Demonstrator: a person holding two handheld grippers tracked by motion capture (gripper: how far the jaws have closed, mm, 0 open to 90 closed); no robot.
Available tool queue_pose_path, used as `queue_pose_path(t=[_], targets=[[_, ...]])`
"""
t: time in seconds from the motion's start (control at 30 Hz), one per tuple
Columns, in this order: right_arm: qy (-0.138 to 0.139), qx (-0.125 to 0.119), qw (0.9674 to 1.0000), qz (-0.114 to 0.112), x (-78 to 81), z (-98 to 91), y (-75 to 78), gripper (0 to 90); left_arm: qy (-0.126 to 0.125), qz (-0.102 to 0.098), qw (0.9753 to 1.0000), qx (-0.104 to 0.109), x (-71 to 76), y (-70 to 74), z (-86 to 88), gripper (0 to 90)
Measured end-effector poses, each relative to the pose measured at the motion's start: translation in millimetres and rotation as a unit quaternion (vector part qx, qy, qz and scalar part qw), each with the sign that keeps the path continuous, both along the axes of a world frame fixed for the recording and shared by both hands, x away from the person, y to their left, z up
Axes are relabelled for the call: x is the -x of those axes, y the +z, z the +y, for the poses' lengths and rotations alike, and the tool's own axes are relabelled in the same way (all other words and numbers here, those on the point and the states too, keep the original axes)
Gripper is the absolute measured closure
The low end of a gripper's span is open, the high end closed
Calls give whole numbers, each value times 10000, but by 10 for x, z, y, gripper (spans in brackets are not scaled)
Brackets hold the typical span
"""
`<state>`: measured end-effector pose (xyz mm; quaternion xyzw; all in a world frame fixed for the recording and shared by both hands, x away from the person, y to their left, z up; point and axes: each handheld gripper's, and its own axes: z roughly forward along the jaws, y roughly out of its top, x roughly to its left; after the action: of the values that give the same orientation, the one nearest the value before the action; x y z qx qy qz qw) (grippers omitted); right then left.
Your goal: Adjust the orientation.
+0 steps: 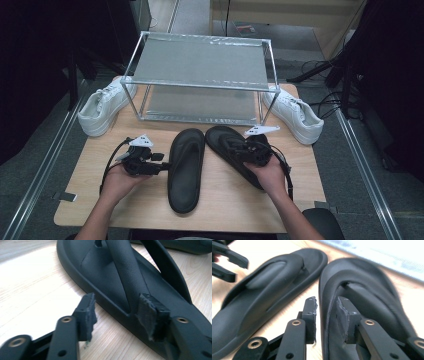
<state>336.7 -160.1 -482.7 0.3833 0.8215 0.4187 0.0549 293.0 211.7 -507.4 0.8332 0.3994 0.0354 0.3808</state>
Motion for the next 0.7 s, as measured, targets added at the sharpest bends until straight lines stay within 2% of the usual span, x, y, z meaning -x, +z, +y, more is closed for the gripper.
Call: queue_pose_path(t=[0.03, 0.1, 0.13, 0.2, 0.23, 0.3, 0.43, 0.53, 0.6, 0.7], targets=[[-5, 27, 10000, -65, 14, -37, 25, 752, 39, 44, 10000, 34, -4, -13, -5, 525], [-7, 102, 9999, -55, 30, -115, 54, 883, 178, 125, 9997, 91, -17, -42, -6, 586], [-42, 159, 9999, -12, 31, -147, 56, 900, 213, 144, 9996, 118, -22, -57, -7, 638], [-97, 96, 9998, 120, 19, -199, 56, 900, 237, 131, 9996, 90, -23, -67, -12, 740], [-117, 51, 9998, 149, 11, -210, 55, 900, 198, 87, 9998, 35, -26, -76, -23, 771], [-95, 135, 9998, 132, -2, -202, 42, 900, 167, 41, 9999, 6, -26, -75, -37, 820], [9, 374, 9991, 182, -14, -130, -17, 900, 74, 38, 9999, -69, -20, -84, -76, 831], [104, 425, 9988, 216, -1, -74, -34, 900, 84, 40, 9999, -48, -20, -89, -70, 829], [145, 461, 9987, 158, 10, -48, -37, 900, 67, 41, 10000, -42, -22, -91, -67, 829], [168, 427, 9987, 204, 15, -30, -42, 900, 53, 42, 10000, -44, -20, -91, -69, 830]])
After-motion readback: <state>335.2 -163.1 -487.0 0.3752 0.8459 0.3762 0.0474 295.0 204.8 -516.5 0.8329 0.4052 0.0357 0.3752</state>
